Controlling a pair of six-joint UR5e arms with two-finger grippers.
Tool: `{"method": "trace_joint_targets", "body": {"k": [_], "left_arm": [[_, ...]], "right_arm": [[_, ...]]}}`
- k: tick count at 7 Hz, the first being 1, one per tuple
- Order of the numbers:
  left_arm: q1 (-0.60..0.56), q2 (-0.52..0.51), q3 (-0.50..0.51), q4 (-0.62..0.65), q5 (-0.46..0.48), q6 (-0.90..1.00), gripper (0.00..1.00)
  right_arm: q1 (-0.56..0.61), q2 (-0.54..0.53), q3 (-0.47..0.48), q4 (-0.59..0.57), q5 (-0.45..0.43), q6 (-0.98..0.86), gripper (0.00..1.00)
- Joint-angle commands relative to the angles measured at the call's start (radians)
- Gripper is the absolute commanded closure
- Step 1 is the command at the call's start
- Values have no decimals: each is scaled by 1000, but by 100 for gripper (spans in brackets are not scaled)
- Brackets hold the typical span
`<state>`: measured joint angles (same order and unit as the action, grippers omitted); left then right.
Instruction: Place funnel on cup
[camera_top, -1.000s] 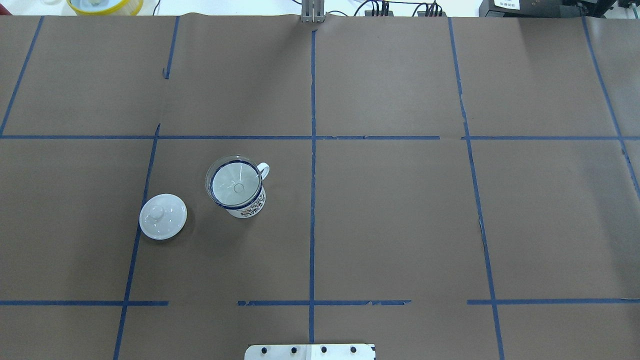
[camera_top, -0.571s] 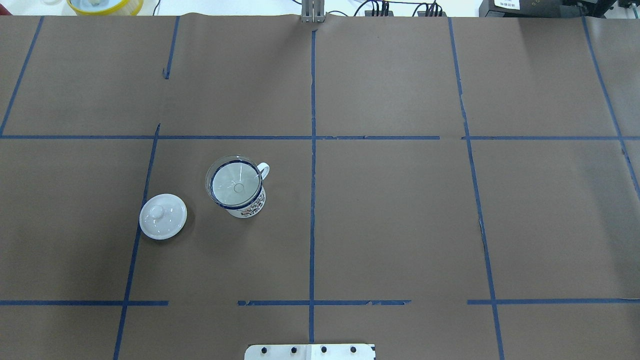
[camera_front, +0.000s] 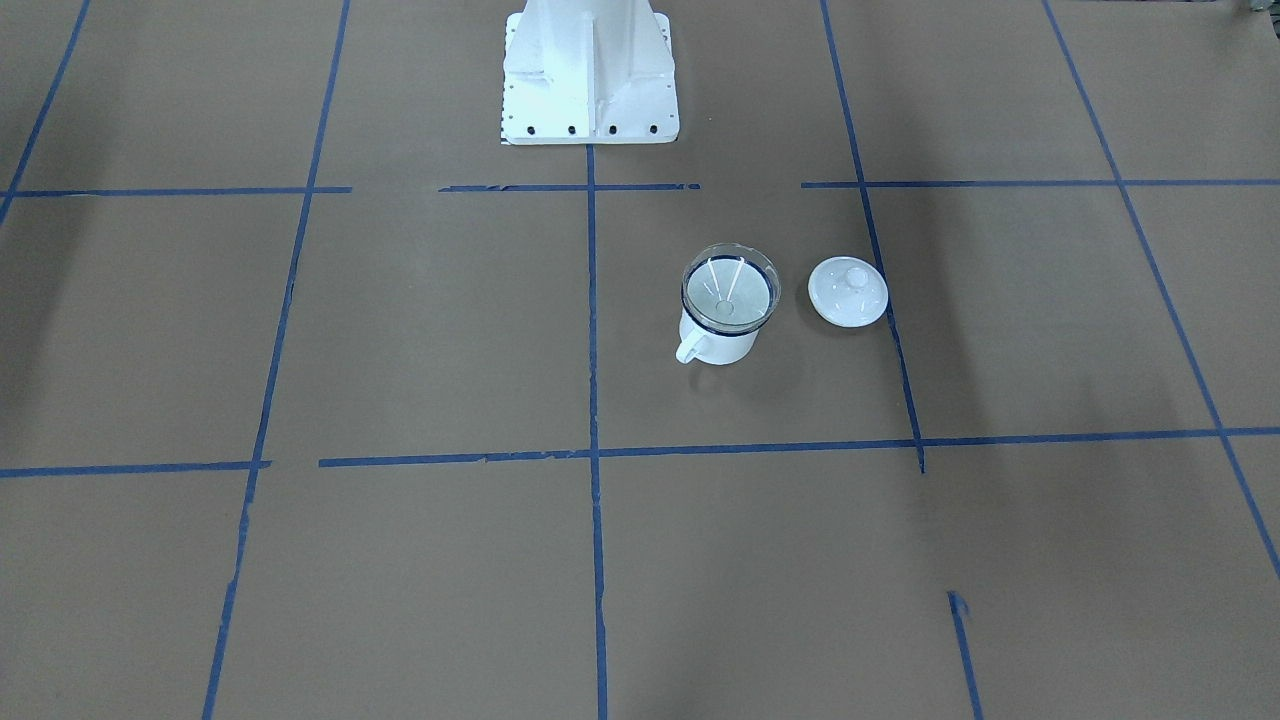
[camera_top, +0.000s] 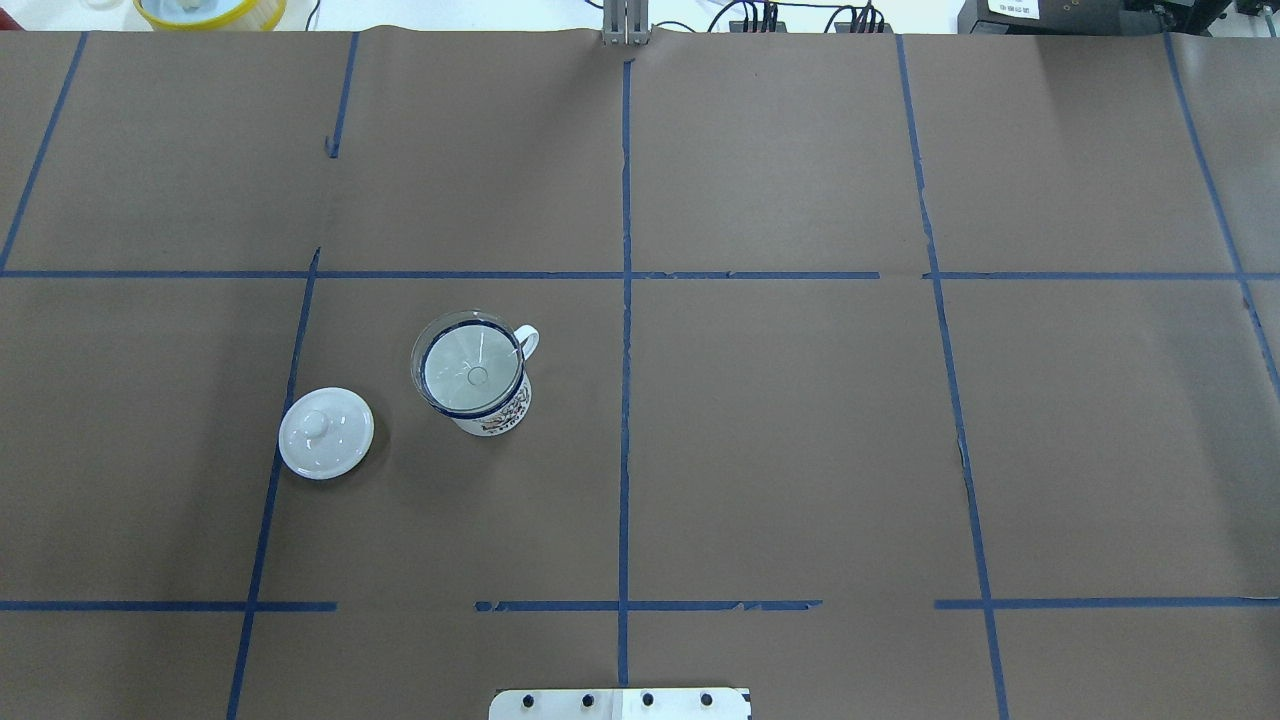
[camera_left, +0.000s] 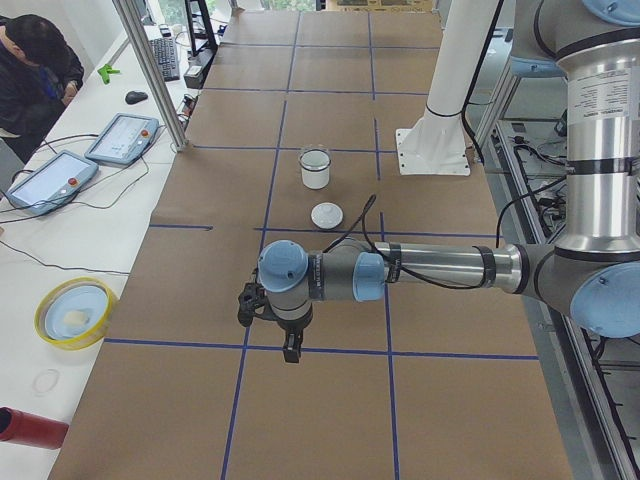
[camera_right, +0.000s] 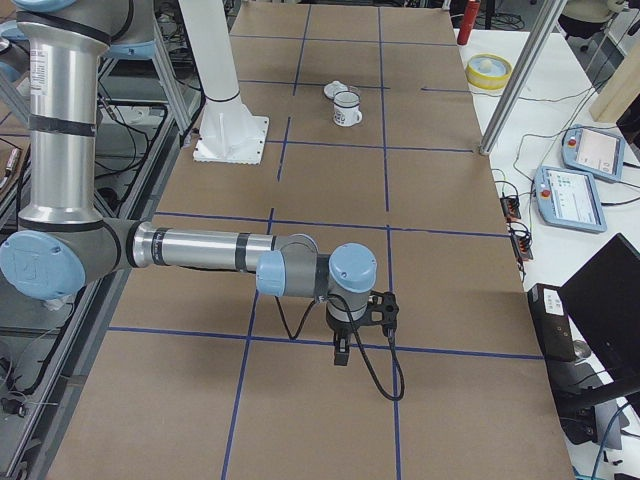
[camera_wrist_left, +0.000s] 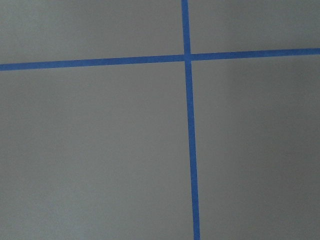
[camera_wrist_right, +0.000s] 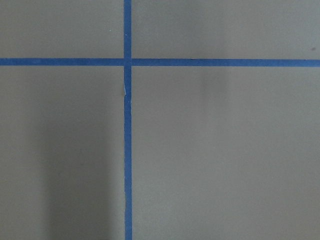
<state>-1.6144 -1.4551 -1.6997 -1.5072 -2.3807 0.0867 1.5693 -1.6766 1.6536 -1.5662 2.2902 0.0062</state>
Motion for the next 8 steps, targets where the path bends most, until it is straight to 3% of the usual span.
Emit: {"method": "trace_joint_targets", "body": {"k": [1,8], "left_arm": [[-24,12,15,-4,-2,1,0],[-28,16,-21,-5,0,4,0]], "right_arm": [[0,0,0,0,0,0,0],[0,0,0,0,0,0,0]]}}
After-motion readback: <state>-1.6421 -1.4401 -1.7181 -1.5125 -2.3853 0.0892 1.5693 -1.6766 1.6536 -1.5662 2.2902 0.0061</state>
